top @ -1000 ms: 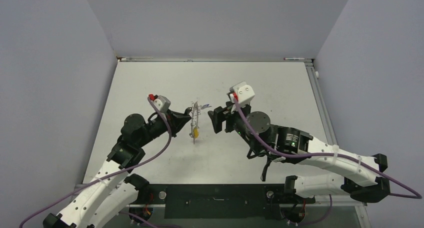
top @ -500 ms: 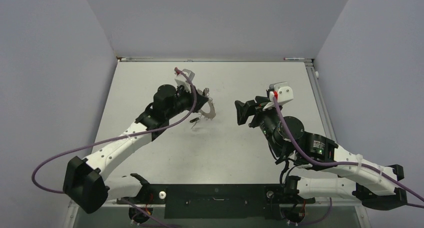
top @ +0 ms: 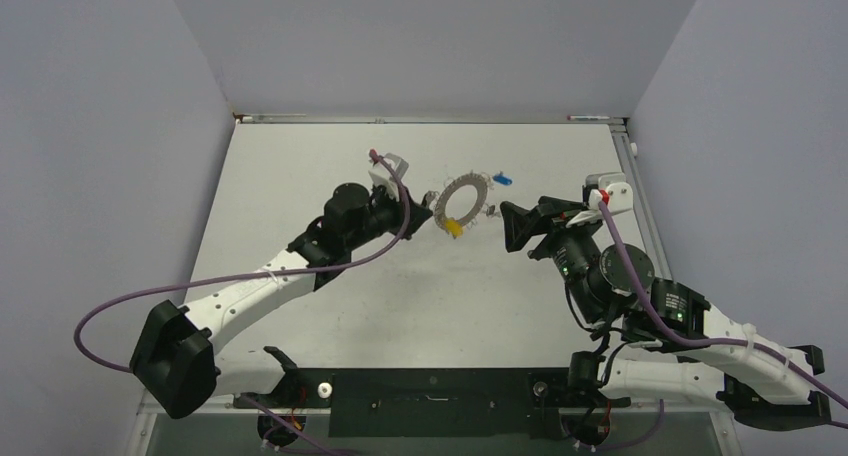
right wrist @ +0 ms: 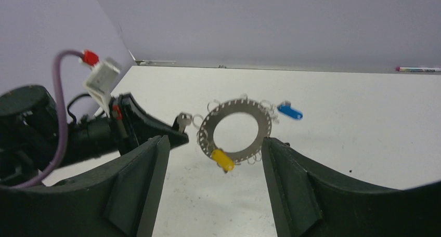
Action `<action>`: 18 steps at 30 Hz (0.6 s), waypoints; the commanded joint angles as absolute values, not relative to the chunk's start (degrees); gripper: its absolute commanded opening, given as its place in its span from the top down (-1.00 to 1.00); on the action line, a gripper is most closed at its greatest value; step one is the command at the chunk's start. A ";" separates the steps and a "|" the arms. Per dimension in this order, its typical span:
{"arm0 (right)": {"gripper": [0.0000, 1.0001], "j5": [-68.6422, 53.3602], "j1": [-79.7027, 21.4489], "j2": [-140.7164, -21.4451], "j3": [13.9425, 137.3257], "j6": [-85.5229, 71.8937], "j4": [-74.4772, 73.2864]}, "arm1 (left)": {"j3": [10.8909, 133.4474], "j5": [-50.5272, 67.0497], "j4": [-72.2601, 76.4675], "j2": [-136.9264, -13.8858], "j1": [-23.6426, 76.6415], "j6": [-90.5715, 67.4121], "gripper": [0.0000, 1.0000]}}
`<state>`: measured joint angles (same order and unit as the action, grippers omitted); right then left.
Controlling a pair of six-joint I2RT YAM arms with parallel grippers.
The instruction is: Put the keys on the keyring
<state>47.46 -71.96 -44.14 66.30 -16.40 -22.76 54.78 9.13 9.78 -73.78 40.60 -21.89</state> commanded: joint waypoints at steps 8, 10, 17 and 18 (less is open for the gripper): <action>-0.32 46.66 -71.70 -46.15 63.85 -19.21 -22.46 | 29.91 4.12 4.73 -66.98 36.64 -29.68 1.00; -0.32 46.21 -71.70 -46.52 63.52 -19.37 -21.82 | 29.14 2.09 1.52 -64.15 36.56 -29.52 1.00; -0.32 44.30 -71.63 -48.96 63.93 -18.81 -20.72 | 26.95 0.51 0.29 -58.68 36.30 -30.77 1.00; -0.32 44.11 -71.66 -49.29 63.92 -18.73 -20.86 | 26.59 0.49 0.27 -58.52 36.38 -30.76 1.00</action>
<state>45.56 -71.96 -48.14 63.53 -18.72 -22.90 27.59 1.74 -0.62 -59.83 36.64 -29.67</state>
